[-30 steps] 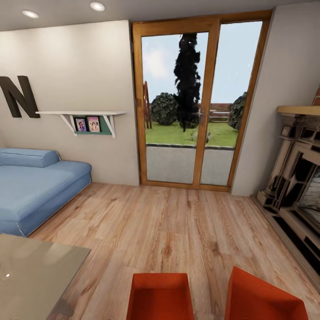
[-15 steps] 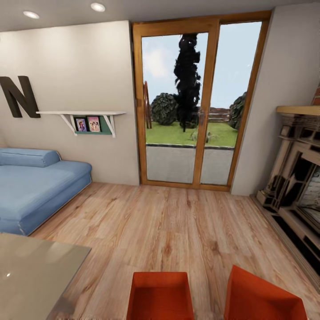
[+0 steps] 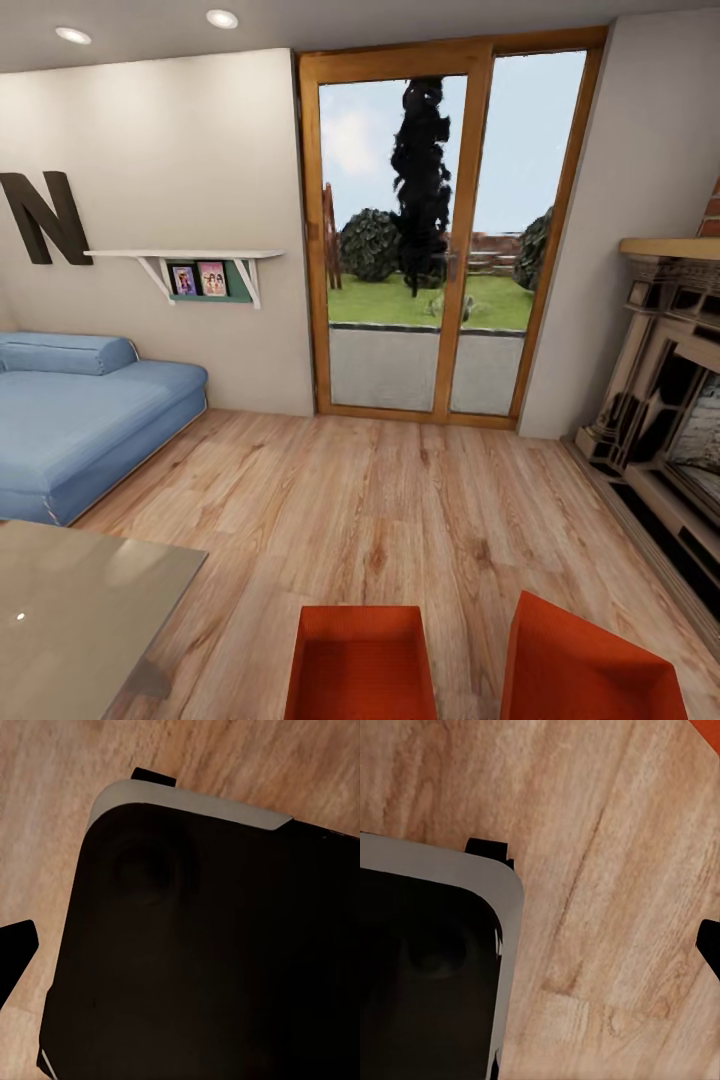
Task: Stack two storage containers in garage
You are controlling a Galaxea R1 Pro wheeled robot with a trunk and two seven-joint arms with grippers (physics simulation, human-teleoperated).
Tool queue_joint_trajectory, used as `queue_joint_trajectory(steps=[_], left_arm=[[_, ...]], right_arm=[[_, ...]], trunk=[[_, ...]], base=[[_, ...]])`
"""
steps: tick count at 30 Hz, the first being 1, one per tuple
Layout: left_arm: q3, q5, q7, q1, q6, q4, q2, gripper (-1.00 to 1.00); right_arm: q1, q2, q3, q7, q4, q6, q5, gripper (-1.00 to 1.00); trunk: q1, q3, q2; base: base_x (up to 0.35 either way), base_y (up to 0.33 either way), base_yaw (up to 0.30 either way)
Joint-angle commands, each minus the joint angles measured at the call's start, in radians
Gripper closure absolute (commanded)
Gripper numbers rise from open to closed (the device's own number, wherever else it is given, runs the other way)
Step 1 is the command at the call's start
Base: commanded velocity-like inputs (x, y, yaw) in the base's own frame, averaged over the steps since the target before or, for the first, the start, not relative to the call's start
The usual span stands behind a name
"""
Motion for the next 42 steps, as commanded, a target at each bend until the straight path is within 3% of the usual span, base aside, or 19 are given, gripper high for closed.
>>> queue_joint_trajectory(steps=[1, 18, 42], left_arm=[[0.001, 0.005, 0.001, 0.000, 0.000, -0.001, -0.001, -1.00], [0.001, 0.008, 0.007, 0.001, 0.000, -0.001, 0.001, -1.00], [0.000, 0.007, 0.010, 0.000, 0.001, 0.013, 0.001, -1.00]], right_arm=[[-0.001, 0.001, 0.009, 0.002, 0.003, -0.004, -0.009, -1.00], [0.000, 0.001, 0.012, 0.002, 0.003, 0.002, -0.009, -1.00], [-0.001, 0.001, 0.013, 0.002, 0.003, 0.001, -0.007, -1.00]], trunk=[[0.000, -0.001, -0.001], [0.000, -0.001, -0.001], [-0.092, 0.074, 0.167]], base=[[0.000, 0.000, 0.000], [0.000, 0.000, 0.000], [0.000, 0.000, 0.000]])
